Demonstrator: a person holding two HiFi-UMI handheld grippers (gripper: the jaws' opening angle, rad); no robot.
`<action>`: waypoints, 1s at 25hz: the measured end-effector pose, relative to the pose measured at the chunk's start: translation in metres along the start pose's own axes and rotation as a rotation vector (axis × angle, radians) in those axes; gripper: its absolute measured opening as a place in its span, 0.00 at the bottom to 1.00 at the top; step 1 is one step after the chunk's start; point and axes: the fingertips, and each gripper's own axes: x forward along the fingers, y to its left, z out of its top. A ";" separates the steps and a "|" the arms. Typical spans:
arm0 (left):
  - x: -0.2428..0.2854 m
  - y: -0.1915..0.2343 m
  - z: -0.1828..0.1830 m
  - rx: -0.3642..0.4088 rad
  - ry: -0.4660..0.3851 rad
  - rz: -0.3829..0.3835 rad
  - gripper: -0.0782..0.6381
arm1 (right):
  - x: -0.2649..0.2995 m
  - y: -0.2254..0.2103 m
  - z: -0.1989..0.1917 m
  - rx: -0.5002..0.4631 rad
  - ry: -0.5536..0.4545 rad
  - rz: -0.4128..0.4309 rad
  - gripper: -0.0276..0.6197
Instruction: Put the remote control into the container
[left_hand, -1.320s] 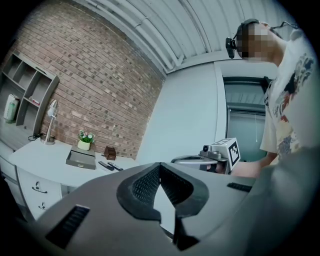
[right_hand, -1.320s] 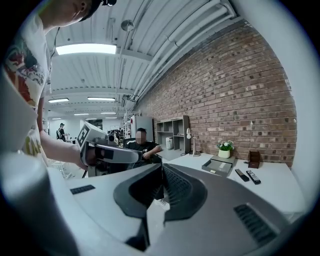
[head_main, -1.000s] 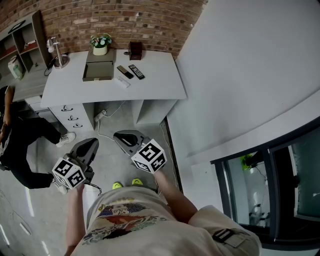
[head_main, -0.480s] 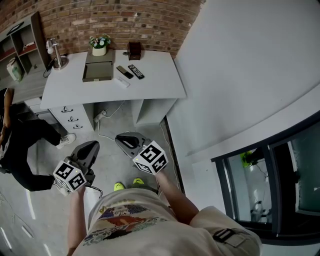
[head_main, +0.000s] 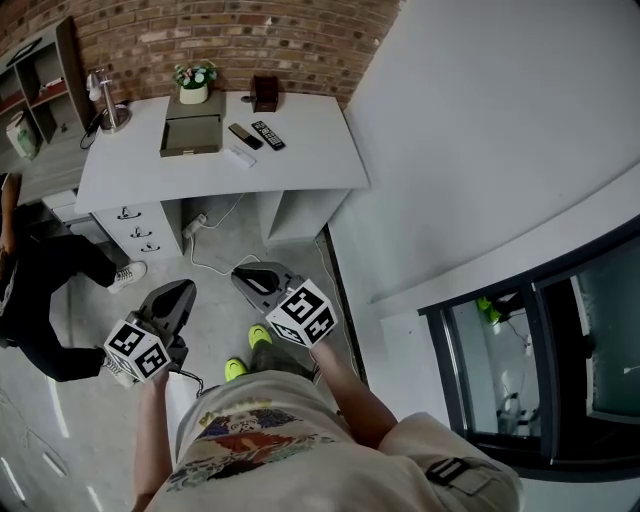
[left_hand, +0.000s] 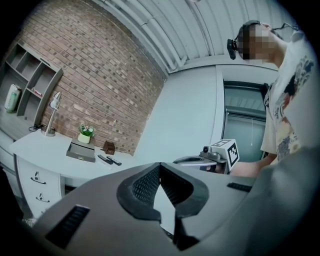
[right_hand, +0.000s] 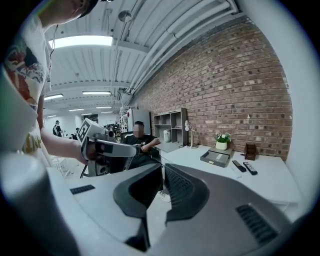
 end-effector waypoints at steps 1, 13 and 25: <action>0.001 0.001 -0.001 0.000 0.000 -0.004 0.12 | 0.000 -0.001 0.000 -0.004 0.002 -0.002 0.06; 0.016 0.029 -0.004 -0.016 0.033 0.047 0.12 | 0.023 -0.044 -0.010 0.019 0.023 0.022 0.06; 0.075 0.083 0.015 0.007 0.077 0.101 0.12 | 0.070 -0.125 -0.007 0.082 0.013 0.083 0.06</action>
